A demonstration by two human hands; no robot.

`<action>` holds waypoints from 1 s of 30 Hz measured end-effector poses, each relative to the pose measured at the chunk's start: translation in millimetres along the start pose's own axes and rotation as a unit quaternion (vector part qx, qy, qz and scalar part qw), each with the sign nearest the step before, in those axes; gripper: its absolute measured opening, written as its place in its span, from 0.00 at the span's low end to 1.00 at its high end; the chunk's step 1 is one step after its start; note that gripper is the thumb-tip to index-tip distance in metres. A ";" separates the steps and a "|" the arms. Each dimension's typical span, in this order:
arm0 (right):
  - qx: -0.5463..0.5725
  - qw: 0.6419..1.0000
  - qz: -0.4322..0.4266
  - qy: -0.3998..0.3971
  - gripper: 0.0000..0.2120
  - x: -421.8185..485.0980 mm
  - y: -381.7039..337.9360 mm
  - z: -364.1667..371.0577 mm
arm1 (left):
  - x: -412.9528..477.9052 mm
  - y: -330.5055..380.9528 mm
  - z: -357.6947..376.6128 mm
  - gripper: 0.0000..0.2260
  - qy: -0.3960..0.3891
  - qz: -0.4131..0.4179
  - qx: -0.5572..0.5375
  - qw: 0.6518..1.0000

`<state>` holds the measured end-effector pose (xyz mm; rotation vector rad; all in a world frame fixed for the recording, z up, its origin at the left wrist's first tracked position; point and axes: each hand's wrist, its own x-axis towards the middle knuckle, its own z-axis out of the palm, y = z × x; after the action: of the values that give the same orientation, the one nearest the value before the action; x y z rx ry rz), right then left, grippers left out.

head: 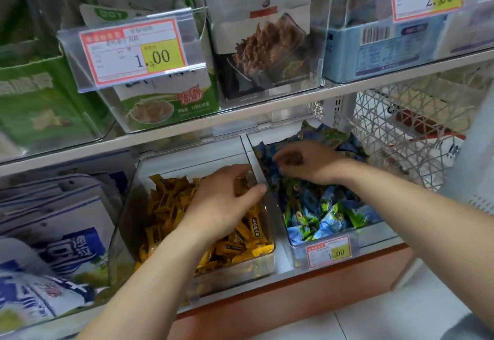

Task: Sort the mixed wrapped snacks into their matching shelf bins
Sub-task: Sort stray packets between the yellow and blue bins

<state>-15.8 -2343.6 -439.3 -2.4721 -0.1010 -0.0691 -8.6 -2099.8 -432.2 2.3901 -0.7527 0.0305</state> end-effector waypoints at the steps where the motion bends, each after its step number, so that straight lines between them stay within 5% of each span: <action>1: -0.035 0.997 0.000 -0.066 0.19 1.8 -2.0 5.5 | -0.4 4.9 8.7 0.26 -0.010 0.002 -0.006 1.000; 4: -0.159 0.965 0.017 -0.208 0.36 8.4 -2.5 18.8 | 2.4 8.3 25.7 0.32 -0.019 0.001 0.024 1.000; 9: -0.203 0.949 0.053 -0.237 0.51 11.8 2.7 27.2 | 5.8 -1.1 26.8 0.36 -0.026 -0.005 0.015 1.000; 15: -0.150 0.978 0.000 -0.144 0.18 5.6 6.5 42.6 | 5.7 -2.1 26.2 0.35 -0.033 -0.004 0.007 0.999; 22: -0.127 0.990 -0.035 -0.051 0.06 -3.8 -4.8 39.2 | 5.5 -0.6 26.1 0.37 -0.033 -0.010 -0.005 0.999; 30: 0.034 0.974 -0.042 0.220 0.04 -16.6 -0.3 -33.0 | 5.2 -3.1 25.1 0.41 -0.036 -0.013 -0.016 0.999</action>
<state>-33.2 -2364.7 -414.5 -2.3234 -0.0163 -0.6348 -6.6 -2114.9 -453.1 2.3816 -0.7499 -0.0775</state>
